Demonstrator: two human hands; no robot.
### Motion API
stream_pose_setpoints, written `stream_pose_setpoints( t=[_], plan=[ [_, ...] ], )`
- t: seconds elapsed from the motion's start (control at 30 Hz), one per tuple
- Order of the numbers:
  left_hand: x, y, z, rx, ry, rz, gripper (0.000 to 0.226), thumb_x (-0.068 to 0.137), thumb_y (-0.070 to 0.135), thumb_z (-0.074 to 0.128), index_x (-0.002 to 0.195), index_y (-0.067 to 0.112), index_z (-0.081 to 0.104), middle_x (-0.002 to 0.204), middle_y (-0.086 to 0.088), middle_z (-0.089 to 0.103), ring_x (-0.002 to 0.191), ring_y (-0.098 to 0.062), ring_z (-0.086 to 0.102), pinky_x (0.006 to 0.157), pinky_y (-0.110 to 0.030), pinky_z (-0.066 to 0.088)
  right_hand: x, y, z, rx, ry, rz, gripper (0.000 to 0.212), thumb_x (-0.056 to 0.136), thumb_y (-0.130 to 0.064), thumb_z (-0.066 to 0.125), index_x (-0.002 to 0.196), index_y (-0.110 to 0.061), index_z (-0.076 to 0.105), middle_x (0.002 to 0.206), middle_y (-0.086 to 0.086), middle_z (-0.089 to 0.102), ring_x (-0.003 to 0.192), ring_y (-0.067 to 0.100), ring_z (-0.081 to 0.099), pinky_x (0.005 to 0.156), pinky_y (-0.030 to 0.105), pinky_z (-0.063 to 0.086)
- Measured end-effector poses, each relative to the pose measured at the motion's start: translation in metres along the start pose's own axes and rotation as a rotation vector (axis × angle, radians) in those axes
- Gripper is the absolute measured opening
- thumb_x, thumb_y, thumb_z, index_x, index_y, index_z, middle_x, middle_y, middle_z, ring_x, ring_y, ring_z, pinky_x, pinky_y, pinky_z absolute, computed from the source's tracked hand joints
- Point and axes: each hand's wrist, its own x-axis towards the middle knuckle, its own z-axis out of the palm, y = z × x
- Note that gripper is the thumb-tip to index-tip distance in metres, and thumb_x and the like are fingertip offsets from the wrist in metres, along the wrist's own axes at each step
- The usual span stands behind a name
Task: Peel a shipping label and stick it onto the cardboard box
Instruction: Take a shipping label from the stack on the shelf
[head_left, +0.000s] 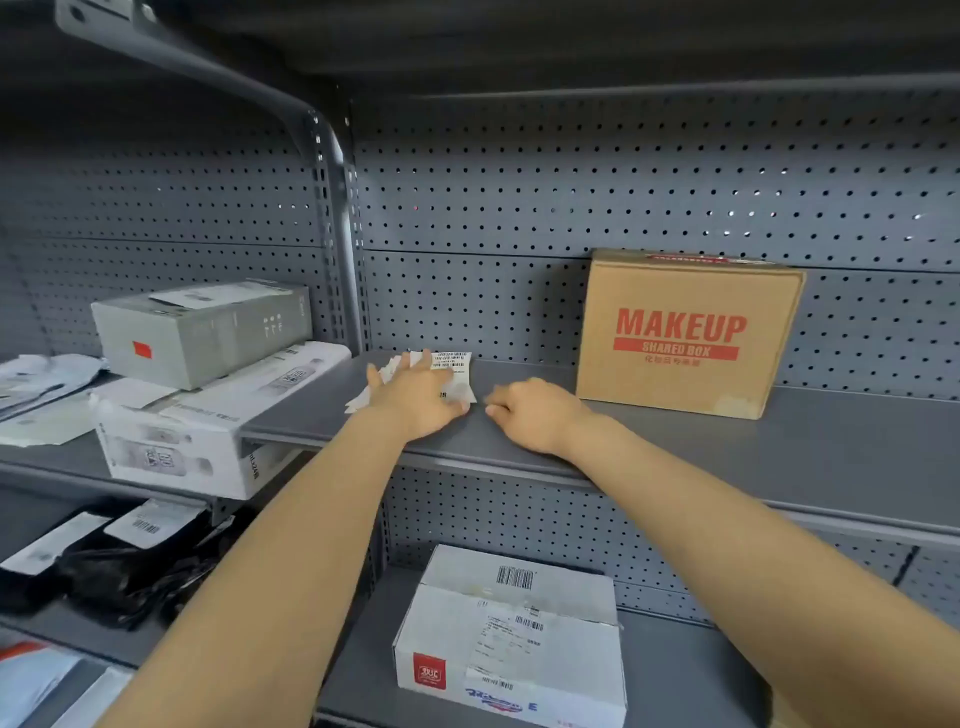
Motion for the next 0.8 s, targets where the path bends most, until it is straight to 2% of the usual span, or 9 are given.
stream_pose_setpoints(
  t=[0.07,0.17,0.3,0.4,0.5,0.57,0.63,0.7,0.8],
  plan=[
    [0.001,0.001,0.003,-0.063,-0.049,-0.017,0.054,0.089,0.055,0.043,0.133,0.024,0.049,0.146,-0.005,0.043,0.135,-0.027,0.035,0.111,-0.05,0.022,0.001,0.002,0.004,0.006,-0.011,0.015,0.035,0.096,-0.03,0.035,0.108,-0.017,0.065,0.114,0.011,0.067,0.103,0.034,0.058,0.081,0.039,0.049],
    [0.005,0.002,0.01,-0.01,0.032,0.044,0.05,0.09,0.057,0.042,0.115,0.019,0.063,0.117,-0.006,0.065,0.106,-0.026,0.058,0.088,-0.038,0.046,-0.001,0.001,0.008,0.025,0.001,0.017,0.035,0.096,-0.029,0.035,0.113,-0.019,0.064,0.113,0.011,0.068,0.101,0.033,0.059,0.079,0.037,0.048],
    [0.002,0.013,0.006,0.223,0.061,0.145,0.029,0.099,0.02,0.037,0.109,0.008,0.061,0.105,-0.014,0.064,0.094,-0.033,0.061,0.075,-0.036,0.047,-0.004,0.002,0.011,0.097,0.025,0.03,0.036,0.097,-0.026,0.036,0.122,-0.016,0.061,0.12,0.012,0.066,0.108,0.034,0.059,0.088,0.04,0.049],
    [-0.005,0.021,0.006,0.211,0.07,0.138,0.021,0.089,0.0,0.041,0.099,0.003,0.059,0.102,-0.018,0.064,0.092,-0.035,0.061,0.067,-0.036,0.043,-0.006,0.002,0.01,0.161,0.038,0.043,0.033,0.096,-0.023,0.039,0.106,-0.008,0.066,0.104,0.014,0.07,0.094,0.034,0.062,0.082,0.04,0.051],
    [-0.012,0.027,0.001,0.183,0.102,0.123,0.014,0.092,0.012,0.049,0.097,0.005,0.06,0.102,-0.016,0.064,0.094,-0.035,0.06,0.067,-0.035,0.04,-0.008,-0.001,0.006,0.191,0.053,0.074,0.032,0.095,-0.017,0.038,0.077,-0.004,0.06,0.07,0.009,0.057,0.067,0.028,0.049,0.062,0.034,0.042],
    [-0.018,0.031,-0.008,0.092,0.084,0.05,0.023,0.091,0.029,0.056,0.092,0.006,0.06,0.098,-0.013,0.064,0.094,-0.033,0.061,0.066,-0.033,0.04,-0.011,-0.001,0.004,0.221,0.07,0.093,0.035,0.094,-0.013,0.038,0.062,-0.007,0.049,0.059,0.007,0.048,0.062,0.027,0.042,0.059,0.035,0.037],
    [-0.02,0.03,-0.012,-0.007,0.042,0.02,0.027,0.089,0.035,0.059,0.08,0.01,0.054,0.086,-0.01,0.058,0.092,-0.033,0.061,0.065,-0.031,0.039,-0.014,-0.003,0.001,0.262,0.084,0.118,0.035,0.094,-0.013,0.039,0.059,-0.008,0.043,0.056,0.006,0.044,0.062,0.026,0.04,0.055,0.034,0.032],
    [-0.026,0.029,-0.012,-0.09,0.048,0.024,0.019,0.09,0.022,0.057,0.076,0.013,0.047,0.085,-0.009,0.056,0.087,-0.033,0.059,0.064,-0.031,0.038,-0.018,-0.002,-0.002,0.305,0.102,0.143,0.036,0.096,-0.016,0.04,0.061,-0.008,0.047,0.058,0.007,0.045,0.063,0.026,0.04,0.054,0.034,0.029],
    [-0.047,0.027,-0.006,-0.184,0.193,0.043,0.017,0.087,0.003,0.046,0.076,0.016,0.045,0.082,-0.007,0.054,0.072,-0.028,0.049,0.06,-0.029,0.036,-0.025,-0.003,-0.006,0.386,0.133,0.17,0.036,0.098,-0.022,0.04,0.071,-0.007,0.06,0.061,0.006,0.048,0.061,0.022,0.041,0.05,0.03,0.03]
  ],
)
